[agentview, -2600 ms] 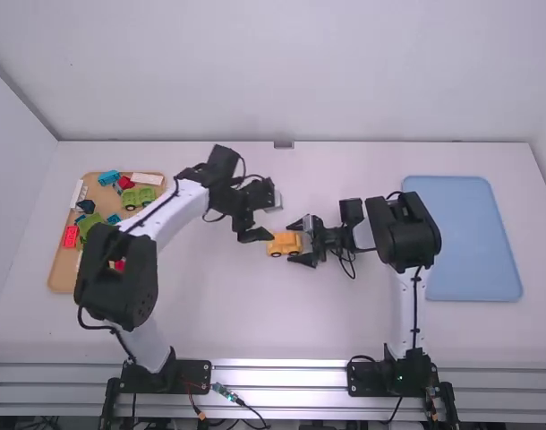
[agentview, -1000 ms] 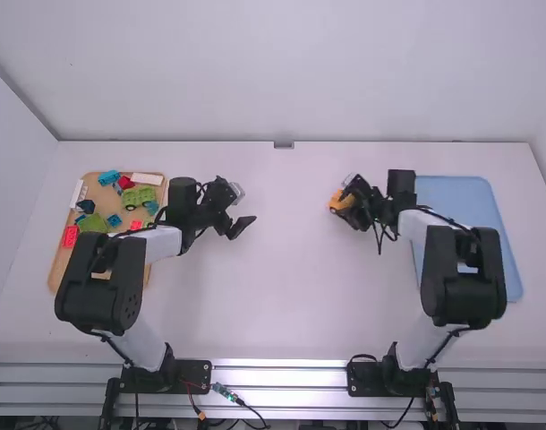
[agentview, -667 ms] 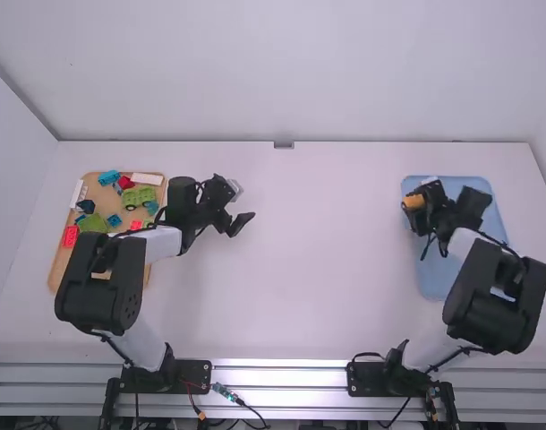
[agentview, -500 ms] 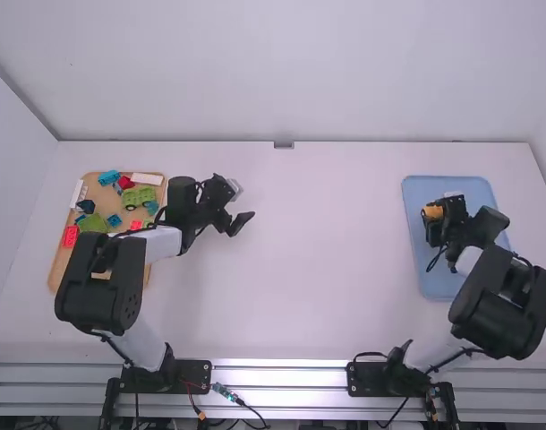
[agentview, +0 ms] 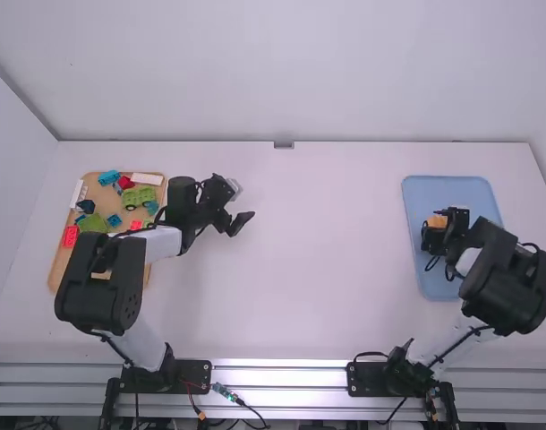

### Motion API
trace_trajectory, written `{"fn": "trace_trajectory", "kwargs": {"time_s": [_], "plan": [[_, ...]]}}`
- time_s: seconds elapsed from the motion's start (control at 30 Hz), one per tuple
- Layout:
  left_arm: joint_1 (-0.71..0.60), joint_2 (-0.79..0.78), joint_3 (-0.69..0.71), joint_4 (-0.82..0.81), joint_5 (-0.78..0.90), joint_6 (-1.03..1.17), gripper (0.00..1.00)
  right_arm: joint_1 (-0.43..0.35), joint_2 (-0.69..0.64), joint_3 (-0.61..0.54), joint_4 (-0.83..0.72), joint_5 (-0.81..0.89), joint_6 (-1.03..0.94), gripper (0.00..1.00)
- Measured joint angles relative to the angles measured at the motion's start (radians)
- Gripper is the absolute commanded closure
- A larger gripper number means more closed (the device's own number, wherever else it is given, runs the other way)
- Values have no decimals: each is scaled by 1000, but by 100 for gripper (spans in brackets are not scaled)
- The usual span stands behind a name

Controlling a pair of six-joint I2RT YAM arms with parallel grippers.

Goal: Assemble lego blocks to make yellow taxi

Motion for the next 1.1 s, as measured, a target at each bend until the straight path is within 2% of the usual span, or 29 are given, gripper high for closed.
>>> {"fn": "trace_trajectory", "kwargs": {"time_s": [0.1,0.13,0.23,0.27,0.33,0.5,0.53,0.6,0.77,0.9,1.1], "plan": [[0,0,0,-2,-3,-13,1,4,0,82,-149,19,8,1],[0,0,0,-2,-3,-14,1,4,0,85,-156,21,7,1],[0,0,0,-3,-48,-93,1,23,-13,155,-357,73,11,1],[0,0,0,-6,-56,-103,1,27,-18,162,-381,81,14,1],[0,0,16,-101,-127,-181,1,61,-63,200,-534,149,34,1],[-5,0,131,-423,-255,-297,1,152,-154,301,-715,301,113,1],[-5,0,191,-523,-289,-322,1,183,-189,323,-763,338,137,0],[-5,0,253,-616,-317,-339,1,218,-230,343,-810,375,163,1],[-4,-2,396,-814,-362,-386,3,317,-309,365,-854,428,222,2],[13,-35,400,-799,-393,-420,7,373,-334,361,-822,424,269,7],[68,-114,332,-723,-463,-439,15,437,-407,289,-747,397,340,15]]}}
